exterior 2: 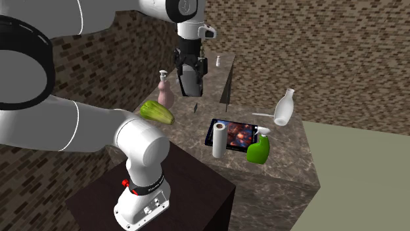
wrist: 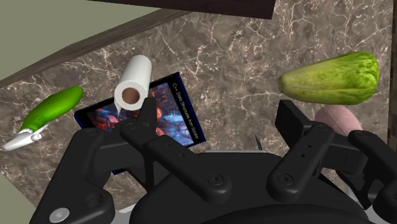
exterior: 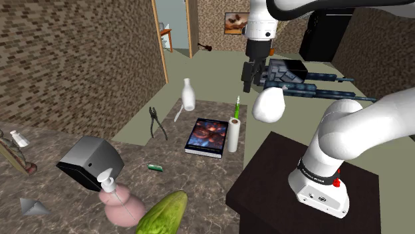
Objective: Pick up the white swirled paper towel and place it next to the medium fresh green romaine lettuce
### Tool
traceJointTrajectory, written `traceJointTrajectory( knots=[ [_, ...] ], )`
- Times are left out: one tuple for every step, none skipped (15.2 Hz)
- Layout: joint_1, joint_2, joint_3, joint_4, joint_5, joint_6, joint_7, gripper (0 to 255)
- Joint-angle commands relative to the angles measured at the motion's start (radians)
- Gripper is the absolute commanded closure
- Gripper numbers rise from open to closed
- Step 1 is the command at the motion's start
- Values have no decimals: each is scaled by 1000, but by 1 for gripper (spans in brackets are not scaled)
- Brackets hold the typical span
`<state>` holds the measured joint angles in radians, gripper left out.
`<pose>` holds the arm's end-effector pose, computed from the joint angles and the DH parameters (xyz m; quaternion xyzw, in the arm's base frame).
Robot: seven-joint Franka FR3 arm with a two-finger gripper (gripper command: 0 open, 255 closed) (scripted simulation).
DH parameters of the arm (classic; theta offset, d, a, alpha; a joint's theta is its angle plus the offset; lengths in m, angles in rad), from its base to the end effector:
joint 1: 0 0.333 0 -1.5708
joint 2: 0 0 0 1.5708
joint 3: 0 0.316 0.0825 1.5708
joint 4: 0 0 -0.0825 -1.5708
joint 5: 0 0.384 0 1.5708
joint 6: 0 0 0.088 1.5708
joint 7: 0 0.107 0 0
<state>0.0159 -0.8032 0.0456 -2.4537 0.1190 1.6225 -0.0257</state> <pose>0.3031 0.0339 0.5541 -0.9984 -0.0324 0.0146 0.0428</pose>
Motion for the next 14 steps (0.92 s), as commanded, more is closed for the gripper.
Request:
traceJointTrajectory(
  knots=[
    [0,0,0,0,0,0,0,0],
    [-3,13,-6,-21,-6,33,-13,0],
    [-6,28,-11,-42,-12,66,-27,0],
    [-8,45,-17,-60,-18,100,-40,0],
    [-11,63,-23,-78,-23,135,-53,0],
    [-14,83,-29,-94,-29,170,-66,0],
    [-17,104,-34,-109,-34,205,-78,0],
    [-20,128,-40,-123,-39,240,-91,0],
    [-24,153,-46,-135,-44,276,-104,0],
    [-27,180,-52,-145,-49,313,-116,0],
    [-30,208,-58,-155,-54,349,-128,0],
    [-33,238,-64,-162,-58,386,-141,0],
    [-36,270,-70,-168,-62,422,-153,0],
    [-38,303,-76,-173,-66,459,-165,0]
  ],
)
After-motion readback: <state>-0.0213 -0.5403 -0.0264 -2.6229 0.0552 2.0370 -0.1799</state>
